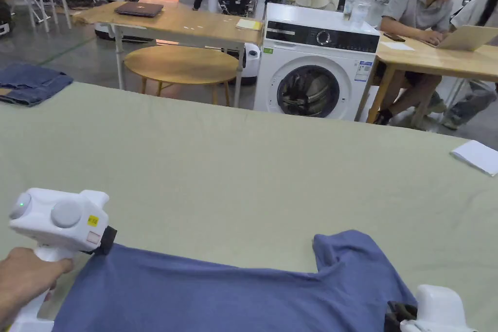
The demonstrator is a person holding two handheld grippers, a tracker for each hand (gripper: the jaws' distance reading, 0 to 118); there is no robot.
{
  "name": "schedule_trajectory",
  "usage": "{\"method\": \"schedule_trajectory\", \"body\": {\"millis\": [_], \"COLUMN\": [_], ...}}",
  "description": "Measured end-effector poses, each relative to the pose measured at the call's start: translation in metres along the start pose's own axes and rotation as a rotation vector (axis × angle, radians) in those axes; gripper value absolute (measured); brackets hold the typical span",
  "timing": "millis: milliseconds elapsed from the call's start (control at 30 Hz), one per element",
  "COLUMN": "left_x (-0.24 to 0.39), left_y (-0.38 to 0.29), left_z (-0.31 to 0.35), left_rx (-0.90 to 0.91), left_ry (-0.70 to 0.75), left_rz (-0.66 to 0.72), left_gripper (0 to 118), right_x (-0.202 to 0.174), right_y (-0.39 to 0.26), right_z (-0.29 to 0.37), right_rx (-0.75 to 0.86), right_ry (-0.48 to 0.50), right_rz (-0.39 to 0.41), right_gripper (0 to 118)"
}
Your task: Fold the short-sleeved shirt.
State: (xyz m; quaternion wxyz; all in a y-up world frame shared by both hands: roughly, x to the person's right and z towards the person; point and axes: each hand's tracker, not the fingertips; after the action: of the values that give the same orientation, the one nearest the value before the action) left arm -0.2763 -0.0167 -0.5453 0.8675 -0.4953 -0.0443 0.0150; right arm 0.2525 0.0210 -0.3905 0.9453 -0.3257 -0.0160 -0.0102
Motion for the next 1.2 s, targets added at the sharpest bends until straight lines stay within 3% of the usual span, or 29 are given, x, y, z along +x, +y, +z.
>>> {"method": "schedule_trajectory", "body": {"millis": [67,133,200,300,367,600,700,767,800,833,933,1033,1200], "left_x": [0.0,-0.001,0.0,-0.001,-0.001,-0.004,-0.007,-0.006,-0.006,-0.005,-0.006,-0.006,-0.007], "left_y": [-0.001,-0.003,-0.005,-0.009,-0.013,-0.022,-0.024,-0.025,-0.026,-0.026,-0.027,-0.031,-0.043], "left_z": [0.01,0.019,0.026,0.032,0.035,0.043,0.045,0.046,0.046,0.047,0.05,0.059,0.084], "left_rx": [0.025,0.05,0.073,0.092,0.112,0.126,0.129,0.127,0.128,0.13,0.133,0.146,0.191], "left_ry": [-0.01,-0.018,-0.022,-0.028,-0.036,-0.039,-0.04,-0.038,-0.036,-0.036,-0.036,-0.039,-0.049], "left_rz": [0.001,0.004,0.008,0.017,0.028,0.036,0.042,0.04,0.036,0.032,0.04,0.044,0.052], "left_gripper": [0,0,0,0,0,0,0,0,0,0,0,0,0], "right_x": [0.01,0.024,0.035,0.047,0.053,0.064,0.068,0.063,0.061,0.06,0.059,0.062,0.061], "right_y": [0.017,0.039,0.057,0.076,0.083,0.082,0.079,0.08,0.079,0.078,0.075,0.081,0.088], "right_z": [-0.014,-0.039,-0.068,-0.113,-0.141,-0.206,-0.215,-0.211,-0.21,-0.211,-0.192,-0.156,-0.078], "right_rx": [-0.025,-0.091,-0.169,-0.26,-0.311,-0.47,-0.493,-0.455,-0.443,-0.456,-0.412,-0.334,-0.232], "right_ry": [0.012,0.003,0.015,-0.007,-0.012,-0.021,0.004,0.001,0.019,0.062,0.027,0.064,0.073], "right_rz": [-0.013,-0.011,-0.01,0.009,0.028,0.034,-0.004,0.017,0.038,0.034,0.031,-0.022,-0.003], "right_gripper": [4,26,31,54,55,55,47,9,0,0,0,0,0]}}
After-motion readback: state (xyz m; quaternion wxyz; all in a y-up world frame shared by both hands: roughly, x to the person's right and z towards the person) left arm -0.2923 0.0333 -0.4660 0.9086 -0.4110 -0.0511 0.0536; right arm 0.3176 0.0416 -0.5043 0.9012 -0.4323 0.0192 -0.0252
